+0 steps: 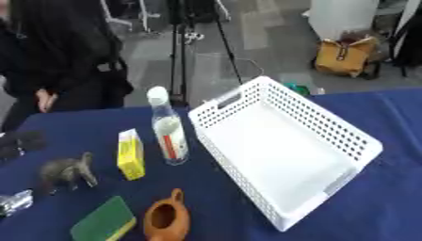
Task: Pick up objects on the table and place them in the box.
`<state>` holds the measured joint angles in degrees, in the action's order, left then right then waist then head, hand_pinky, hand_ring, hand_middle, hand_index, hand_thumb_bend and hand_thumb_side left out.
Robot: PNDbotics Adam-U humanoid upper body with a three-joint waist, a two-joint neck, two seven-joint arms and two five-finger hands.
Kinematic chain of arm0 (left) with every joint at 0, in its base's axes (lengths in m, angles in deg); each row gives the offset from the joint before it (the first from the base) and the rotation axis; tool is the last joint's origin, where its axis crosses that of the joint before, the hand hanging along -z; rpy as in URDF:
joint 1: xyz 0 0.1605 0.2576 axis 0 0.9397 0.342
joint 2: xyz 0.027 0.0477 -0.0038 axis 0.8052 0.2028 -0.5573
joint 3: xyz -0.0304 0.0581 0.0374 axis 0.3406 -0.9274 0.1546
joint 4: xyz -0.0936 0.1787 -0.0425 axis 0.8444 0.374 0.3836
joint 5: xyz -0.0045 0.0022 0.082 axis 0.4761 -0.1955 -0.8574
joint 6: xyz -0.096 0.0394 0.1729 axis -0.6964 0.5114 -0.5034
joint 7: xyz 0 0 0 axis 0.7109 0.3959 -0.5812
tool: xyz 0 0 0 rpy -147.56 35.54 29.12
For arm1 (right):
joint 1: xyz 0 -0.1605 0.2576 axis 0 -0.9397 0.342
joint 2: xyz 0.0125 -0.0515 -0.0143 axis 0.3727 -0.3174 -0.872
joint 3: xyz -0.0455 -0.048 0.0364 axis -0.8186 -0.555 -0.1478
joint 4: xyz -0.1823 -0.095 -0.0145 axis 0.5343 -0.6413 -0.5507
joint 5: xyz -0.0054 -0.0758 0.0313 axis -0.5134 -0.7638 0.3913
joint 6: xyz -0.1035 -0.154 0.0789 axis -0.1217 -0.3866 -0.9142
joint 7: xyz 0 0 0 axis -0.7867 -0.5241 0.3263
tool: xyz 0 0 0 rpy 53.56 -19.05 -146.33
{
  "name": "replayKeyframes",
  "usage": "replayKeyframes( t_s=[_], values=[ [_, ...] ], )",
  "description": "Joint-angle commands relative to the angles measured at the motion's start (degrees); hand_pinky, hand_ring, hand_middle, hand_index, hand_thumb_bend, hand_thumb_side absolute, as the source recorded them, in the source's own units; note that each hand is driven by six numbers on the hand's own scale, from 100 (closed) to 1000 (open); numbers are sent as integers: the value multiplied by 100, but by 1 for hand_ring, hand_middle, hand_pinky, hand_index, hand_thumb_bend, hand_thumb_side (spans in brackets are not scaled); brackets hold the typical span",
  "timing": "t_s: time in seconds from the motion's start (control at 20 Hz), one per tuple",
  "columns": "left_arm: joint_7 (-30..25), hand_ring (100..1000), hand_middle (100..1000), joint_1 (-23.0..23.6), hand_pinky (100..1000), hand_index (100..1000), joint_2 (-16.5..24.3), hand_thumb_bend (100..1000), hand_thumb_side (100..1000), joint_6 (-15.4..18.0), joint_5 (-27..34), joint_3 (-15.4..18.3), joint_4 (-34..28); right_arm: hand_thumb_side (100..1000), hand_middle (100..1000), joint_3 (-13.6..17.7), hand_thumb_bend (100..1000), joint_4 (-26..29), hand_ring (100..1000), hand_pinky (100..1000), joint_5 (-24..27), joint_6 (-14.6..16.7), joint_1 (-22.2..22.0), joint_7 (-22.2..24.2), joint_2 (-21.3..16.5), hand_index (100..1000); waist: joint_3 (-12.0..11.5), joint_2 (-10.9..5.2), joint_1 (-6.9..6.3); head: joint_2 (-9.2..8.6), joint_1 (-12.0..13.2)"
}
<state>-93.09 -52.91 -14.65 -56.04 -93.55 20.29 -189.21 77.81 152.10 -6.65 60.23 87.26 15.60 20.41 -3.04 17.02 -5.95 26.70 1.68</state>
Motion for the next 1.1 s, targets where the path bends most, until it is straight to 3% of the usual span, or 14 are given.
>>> replayKeyframes(
  t_s=[0.05,0.3,0.75,1.1],
  values=[
    [-553,1000,1000,-129,1000,1000,110,577,962,312,-363,289,340,628,635,11,100,65,746,706,80,-28,48,-23,-60,643,21,-80,42,55,14],
    [-920,1000,1000,-380,1000,1000,19,604,944,533,-679,511,1022,618,630,16,100,65,740,700,100,-55,41,-27,-40,639,74,-61,96,132,55],
    [-704,1000,1000,-807,1000,1000,-29,631,888,954,-896,729,1748,605,622,20,100,65,730,688,143,-99,8,-39,9,633,126,-19,193,151,141],
    [-480,1000,1000,-1165,1000,1000,-162,615,883,1147,-469,673,2170,594,615,-2,100,65,720,677,193,-108,15,-9,59,626,192,10,254,85,236]
  ],
)
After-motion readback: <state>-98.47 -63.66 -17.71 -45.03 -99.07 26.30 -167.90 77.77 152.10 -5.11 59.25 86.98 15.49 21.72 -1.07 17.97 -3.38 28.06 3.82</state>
